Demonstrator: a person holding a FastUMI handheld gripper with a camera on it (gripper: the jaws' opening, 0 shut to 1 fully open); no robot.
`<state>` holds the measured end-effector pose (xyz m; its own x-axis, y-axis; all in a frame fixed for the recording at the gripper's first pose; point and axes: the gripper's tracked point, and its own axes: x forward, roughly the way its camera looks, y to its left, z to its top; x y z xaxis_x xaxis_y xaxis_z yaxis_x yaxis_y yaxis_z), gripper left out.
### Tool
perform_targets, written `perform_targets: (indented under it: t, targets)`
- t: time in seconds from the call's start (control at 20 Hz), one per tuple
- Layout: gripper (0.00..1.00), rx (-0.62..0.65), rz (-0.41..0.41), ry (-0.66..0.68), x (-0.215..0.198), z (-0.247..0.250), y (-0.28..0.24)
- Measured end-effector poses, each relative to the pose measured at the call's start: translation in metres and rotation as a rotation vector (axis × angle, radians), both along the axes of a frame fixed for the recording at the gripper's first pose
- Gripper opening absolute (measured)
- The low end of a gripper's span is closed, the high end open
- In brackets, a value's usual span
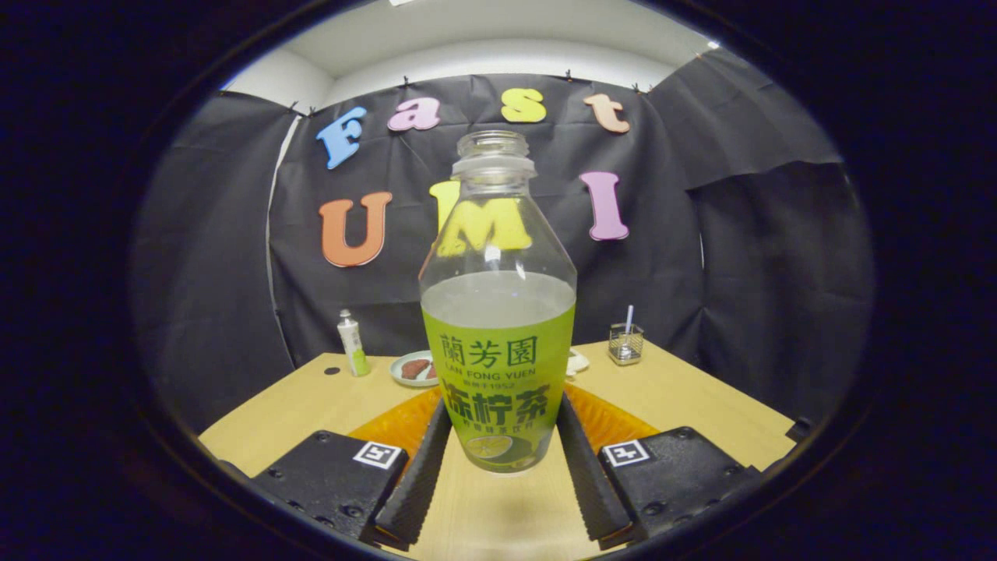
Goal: Take the bottle from table, then pour the juice into the cup, finally place the bottle on the coaster
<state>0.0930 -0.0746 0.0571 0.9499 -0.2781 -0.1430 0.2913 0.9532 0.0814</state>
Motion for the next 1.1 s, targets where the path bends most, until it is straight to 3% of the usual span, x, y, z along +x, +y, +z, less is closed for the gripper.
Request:
perform_targets:
  t: [0.2, 0.65, 1.1]
  targets:
    - [0.8, -0.045, 0.005, 0.027, 0.038, -0.003, -0.002]
    - [0.81, 0.005, 0.056, 0.095, 0.129, -0.044, -0.009]
    - [0.81, 0.039, 0.059, 0.188, 0.164, -0.102, -0.023]
